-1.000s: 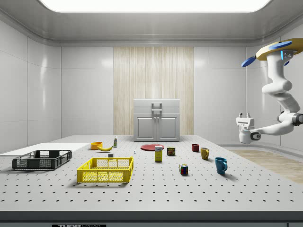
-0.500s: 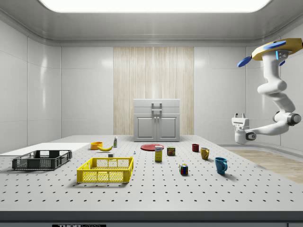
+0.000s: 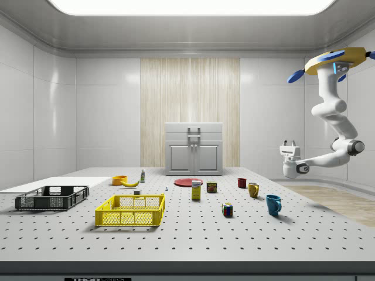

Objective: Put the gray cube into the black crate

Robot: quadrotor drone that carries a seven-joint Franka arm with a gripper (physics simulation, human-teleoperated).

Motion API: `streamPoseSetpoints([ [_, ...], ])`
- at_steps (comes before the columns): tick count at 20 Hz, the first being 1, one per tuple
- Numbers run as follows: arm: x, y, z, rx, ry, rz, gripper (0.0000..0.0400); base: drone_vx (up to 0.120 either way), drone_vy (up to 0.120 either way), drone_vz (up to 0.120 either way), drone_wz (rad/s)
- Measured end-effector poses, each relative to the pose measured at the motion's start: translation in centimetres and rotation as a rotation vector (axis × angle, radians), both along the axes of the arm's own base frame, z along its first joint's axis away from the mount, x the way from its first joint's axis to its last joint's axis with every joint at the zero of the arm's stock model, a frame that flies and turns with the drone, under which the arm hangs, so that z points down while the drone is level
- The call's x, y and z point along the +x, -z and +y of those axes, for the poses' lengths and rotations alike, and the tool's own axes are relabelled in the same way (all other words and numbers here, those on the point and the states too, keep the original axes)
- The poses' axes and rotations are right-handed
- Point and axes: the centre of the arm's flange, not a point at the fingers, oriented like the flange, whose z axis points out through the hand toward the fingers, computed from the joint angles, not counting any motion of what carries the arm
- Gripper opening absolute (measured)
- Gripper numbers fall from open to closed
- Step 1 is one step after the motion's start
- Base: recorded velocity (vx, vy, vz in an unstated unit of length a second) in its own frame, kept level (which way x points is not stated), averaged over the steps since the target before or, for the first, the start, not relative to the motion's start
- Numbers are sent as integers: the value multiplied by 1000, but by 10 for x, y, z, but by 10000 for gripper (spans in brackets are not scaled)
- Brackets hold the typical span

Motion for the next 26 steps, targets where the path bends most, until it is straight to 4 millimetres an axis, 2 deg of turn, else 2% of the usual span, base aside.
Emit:
streamPoseSetpoints([
  [17,-1,1,10,-104,2,-13,400,120,0,0,0],
  [22,-2,3,24,-249,6,-16,400,120,0,0,0],
  [26,-2,12,47,-488,11,-19,400,120,0,0,0],
])
